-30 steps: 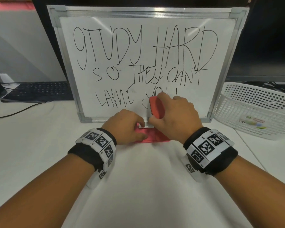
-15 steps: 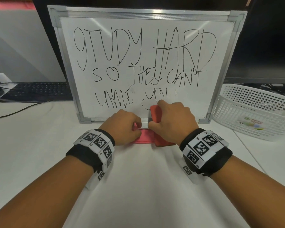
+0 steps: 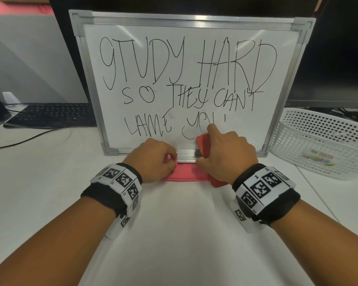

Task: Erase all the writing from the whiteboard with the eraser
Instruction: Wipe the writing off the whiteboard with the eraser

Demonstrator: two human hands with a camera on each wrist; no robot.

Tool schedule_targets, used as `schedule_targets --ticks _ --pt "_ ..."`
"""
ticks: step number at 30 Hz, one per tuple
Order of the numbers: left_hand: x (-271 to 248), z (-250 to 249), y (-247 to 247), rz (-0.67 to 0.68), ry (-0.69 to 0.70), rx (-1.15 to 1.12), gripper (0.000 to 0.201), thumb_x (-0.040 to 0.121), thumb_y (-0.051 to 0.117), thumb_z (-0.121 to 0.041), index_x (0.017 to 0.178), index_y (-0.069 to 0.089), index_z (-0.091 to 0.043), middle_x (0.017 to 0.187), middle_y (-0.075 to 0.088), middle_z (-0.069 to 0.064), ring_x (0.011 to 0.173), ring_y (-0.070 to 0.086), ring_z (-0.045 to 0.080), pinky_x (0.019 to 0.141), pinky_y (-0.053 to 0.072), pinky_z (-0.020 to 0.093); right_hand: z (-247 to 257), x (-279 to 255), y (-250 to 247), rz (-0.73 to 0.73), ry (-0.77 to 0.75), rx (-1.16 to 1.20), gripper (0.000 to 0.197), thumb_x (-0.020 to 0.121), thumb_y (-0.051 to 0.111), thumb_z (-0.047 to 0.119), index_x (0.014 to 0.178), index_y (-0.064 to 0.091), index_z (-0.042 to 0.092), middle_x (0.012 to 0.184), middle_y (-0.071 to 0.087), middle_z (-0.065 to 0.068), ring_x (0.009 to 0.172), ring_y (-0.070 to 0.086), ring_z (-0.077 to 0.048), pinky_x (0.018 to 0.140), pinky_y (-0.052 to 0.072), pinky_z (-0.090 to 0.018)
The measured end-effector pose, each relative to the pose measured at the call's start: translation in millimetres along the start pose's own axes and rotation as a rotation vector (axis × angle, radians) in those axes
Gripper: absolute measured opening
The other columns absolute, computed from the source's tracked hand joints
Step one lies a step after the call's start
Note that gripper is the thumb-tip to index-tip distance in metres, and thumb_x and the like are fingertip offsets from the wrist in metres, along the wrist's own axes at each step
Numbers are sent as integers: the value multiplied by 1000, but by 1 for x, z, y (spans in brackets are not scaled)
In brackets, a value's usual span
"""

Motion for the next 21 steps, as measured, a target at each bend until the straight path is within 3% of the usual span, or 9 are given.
schedule_targets --ticks 3,5,8,16,21 --pt "1 -2 -1 -10 25 8 17 81 56 -30 87 72 -30 66 59 -17 69 58 12 72 55 34 -3 0 -3 -12 -53 -45 59 74 69 44 122 40 27 86 47 -2 80 51 -32 67 44 -39" --pt "2 -3 -1 -18 39 7 18 83 56 -29 88 73 -29 65 57 -18 67 56 10 71 54 33 -5 2 -5 -16 -100 -54 60 72 71 43 123 42 31 94 49 -2 83 53 -32 71 49 -42" --pt "2 -2 -3 -39 49 -3 21 83 54 -30 91 74 -29 65 57 -17 65 55 4 69 51 30 -10 3 -11 -18 -163 -64 64 73 74 42 128 42 37 102 48 1 81 56 -32 67 52 -42" --pt "2 3 -6 -50 41 -3 16 86 59 -27 92 74 -28 66 62 -12 65 56 3 68 51 29 -55 4 -18 -4 -199 -232 63 78 74 32 131 41 35 109 59 4 89 61 -31 61 47 -35" --pt "0 0 -8 -57 42 9 17 86 59 -23 92 74 -26 65 60 -12 63 54 2 66 48 27 -31 12 -9 3 -267 -194 65 79 74 29 135 42 35 117 53 1 89 60 -32 63 48 -35"
Point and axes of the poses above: each hand's wrist, its own x-axis towards the middle knuckle, its own y-axis out of the palm, z = x × y, the point moved 10 cm from there along x, towards the middle knuckle
